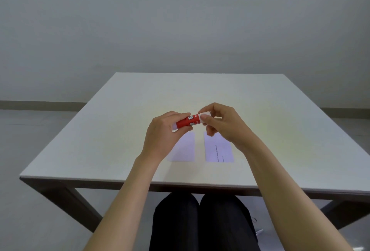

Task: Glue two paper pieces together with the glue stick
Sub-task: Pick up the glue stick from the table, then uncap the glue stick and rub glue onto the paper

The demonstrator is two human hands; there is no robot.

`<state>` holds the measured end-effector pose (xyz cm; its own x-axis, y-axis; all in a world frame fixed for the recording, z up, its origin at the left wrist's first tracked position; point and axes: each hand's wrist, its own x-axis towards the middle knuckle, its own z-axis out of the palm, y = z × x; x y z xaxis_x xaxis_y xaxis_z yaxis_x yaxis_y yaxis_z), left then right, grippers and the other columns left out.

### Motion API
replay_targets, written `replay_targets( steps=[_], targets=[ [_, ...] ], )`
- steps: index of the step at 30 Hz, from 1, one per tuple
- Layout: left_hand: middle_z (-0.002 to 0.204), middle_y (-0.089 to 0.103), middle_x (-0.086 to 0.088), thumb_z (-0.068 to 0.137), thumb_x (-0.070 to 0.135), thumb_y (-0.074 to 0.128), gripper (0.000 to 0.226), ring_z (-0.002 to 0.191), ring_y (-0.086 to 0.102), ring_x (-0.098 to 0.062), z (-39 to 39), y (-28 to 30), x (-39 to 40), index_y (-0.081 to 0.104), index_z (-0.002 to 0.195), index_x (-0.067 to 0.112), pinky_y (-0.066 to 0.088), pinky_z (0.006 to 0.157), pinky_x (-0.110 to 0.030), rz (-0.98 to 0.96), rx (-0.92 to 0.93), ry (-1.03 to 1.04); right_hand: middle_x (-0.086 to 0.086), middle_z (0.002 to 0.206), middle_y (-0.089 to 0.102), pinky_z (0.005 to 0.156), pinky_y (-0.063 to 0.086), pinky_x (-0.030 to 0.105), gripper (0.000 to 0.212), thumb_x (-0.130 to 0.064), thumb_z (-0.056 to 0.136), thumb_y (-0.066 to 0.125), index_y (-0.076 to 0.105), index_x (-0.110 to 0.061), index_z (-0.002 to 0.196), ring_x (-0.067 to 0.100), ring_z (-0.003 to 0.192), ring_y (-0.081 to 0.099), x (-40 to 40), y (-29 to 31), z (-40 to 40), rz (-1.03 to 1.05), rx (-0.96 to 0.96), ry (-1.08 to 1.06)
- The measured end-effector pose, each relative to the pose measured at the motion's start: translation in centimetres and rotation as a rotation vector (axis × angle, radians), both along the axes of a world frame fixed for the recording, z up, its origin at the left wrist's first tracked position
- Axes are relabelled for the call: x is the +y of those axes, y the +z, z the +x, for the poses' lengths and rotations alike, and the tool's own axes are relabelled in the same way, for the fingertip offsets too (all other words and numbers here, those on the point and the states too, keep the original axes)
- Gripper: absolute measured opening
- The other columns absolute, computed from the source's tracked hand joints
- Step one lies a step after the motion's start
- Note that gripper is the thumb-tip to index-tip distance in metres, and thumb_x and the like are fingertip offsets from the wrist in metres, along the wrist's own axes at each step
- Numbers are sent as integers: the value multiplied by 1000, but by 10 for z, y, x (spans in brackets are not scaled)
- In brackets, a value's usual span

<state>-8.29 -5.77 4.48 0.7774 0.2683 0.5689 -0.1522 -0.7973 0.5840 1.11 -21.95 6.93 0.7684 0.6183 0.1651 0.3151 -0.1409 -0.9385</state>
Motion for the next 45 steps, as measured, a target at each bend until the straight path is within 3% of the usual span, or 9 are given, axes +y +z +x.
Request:
replay_targets(
  steps=[6, 10, 16, 22, 25, 27, 34, 39, 45],
  targets=[
    [76, 71, 11, 83, 29, 66, 11, 74, 67, -15, -12, -14, 10, 69, 93, 28, 50, 70, -25, -265, 138, 40, 6, 92, 64, 68, 58, 27, 29, -5, 88, 60, 63, -18, 114, 17, 61, 64, 1, -16, 23, 246, 124, -80],
    [86, 72, 8, 85, 27, 65, 15, 83, 68, -12, -23, -24, 13, 65, 99, 22, 51, 76, -28, -472, 94, 95, 11, 99, 66, 76, 53, 37, 28, -12, 83, 68, 60, -6, 109, 22, 69, 62, -6, -44, 58, -70, -29, -501],
    [92, 75, 3, 86, 20, 63, 11, 92, 68, -4, -24, -20, 11, 56, 94, 24, 46, 78, -21, -763, 45, 77, 12, 105, 64, 76, 44, 35, 27, -15, 91, 51, 54, -10, 117, 27, 91, 57, -17, -76, 75, -337, -224, -538],
    [103, 72, 12, 86, 23, 63, 20, 90, 66, 4, -17, -23, 7, 61, 105, 30, 45, 81, -24, -772, 51, 72, 12, 120, 60, 81, 44, 36, 34, -9, 91, 46, 53, -7, 123, 30, 107, 56, -16, -81, 84, -465, -266, -549],
    [84, 66, 38, 86, 24, 64, 17, 80, 62, 9, -14, -28, 8, 65, 104, 25, 45, 78, -24, -736, 76, 102, 13, 123, 59, 84, 42, 34, 35, -11, 92, 44, 53, -7, 126, 30, 110, 55, -17, -85, 85, -472, -274, -551],
    [76, 65, 37, 87, 24, 64, 12, 74, 61, 9, -13, -28, 7, 64, 90, 35, 43, 74, -21, -716, 84, 109, 15, 123, 57, 84, 42, 34, 36, -11, 92, 46, 51, -7, 127, 30, 109, 55, -18, -86, 83, -460, -275, -535],
    [92, 67, 23, 86, 23, 64, 22, 84, 64, 1, -2, -21, 4, 62, 106, 32, 49, 85, -30, -780, 19, 102, 9, 124, 50, 79, 46, 26, 49, -15, 84, 65, 48, -15, 130, 22, 93, 59, -6, -58, 24, -97, -335, -562],
    [78, 73, 21, 82, 23, 70, 9, 77, 68, 3, 13, -11, -11, 69, 91, 25, 51, 69, -17, -1014, -116, 104, 3, 114, 58, 66, 55, 26, 37, -18, 88, 64, 52, -25, 122, 11, 69, 65, 30, -47, -45, 258, 221, -86],
    [71, 72, 16, 81, 24, 71, 10, 71, 66, 0, 13, -11, -23, 70, 88, 17, 50, 60, -12, -1103, -117, 103, 1, 83, 61, 59, 51, 25, 19, -7, 88, 62, 61, -13, 106, 15, 57, 59, 32, -41, -45, 425, 366, -133]
  ],
)
